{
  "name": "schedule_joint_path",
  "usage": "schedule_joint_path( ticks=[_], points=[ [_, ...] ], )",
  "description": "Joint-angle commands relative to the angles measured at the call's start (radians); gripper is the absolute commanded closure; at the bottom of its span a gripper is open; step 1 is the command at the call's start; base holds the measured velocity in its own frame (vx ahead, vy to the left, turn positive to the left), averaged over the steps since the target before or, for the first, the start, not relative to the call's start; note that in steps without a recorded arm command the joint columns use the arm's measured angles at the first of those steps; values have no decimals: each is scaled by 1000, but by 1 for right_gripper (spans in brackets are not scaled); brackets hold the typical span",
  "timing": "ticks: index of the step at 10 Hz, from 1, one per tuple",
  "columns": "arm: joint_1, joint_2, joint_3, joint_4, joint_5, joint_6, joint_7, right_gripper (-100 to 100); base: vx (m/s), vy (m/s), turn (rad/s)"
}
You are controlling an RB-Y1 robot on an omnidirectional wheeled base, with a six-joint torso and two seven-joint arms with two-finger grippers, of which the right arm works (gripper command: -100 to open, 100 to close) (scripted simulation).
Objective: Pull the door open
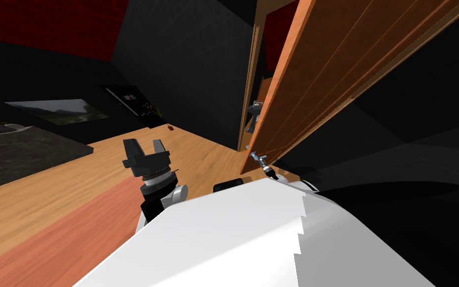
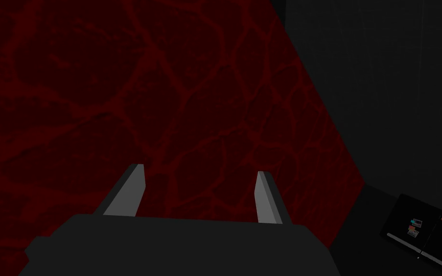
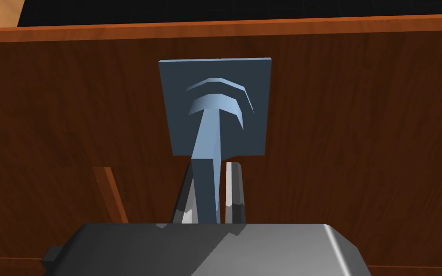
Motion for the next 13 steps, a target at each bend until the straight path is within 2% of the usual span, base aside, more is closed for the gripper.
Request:
schedule_joint_path(
  ticks=[1,3,4,6,7,8,10,12,13],
  points=[
    [2,-5,-1,27,4,-28,-5,100,-213,-134,214],
    [2,-5,-1,27,4,-28,-5,100,-94,-17,8],
    [9,-12,-6,36,5,-44,-10,100,-109,-31,148],
    [9,-12,-6,36,5,-44,-10,100,-98,-51,81],
    [16,-9,-4,19,6,-31,-12,100,-14,-8,5],
    [19,-11,-5,29,8,-45,-12,100,-94,-45,177],
    [22,-14,-6,35,9,-55,-14,100,-166,-82,148],
    [22,-14,-6,35,9,-55,-14,100,-96,-22,16],
    [26,-17,-7,42,11,-67,-15,100,-134,-39,162]
  ],
)
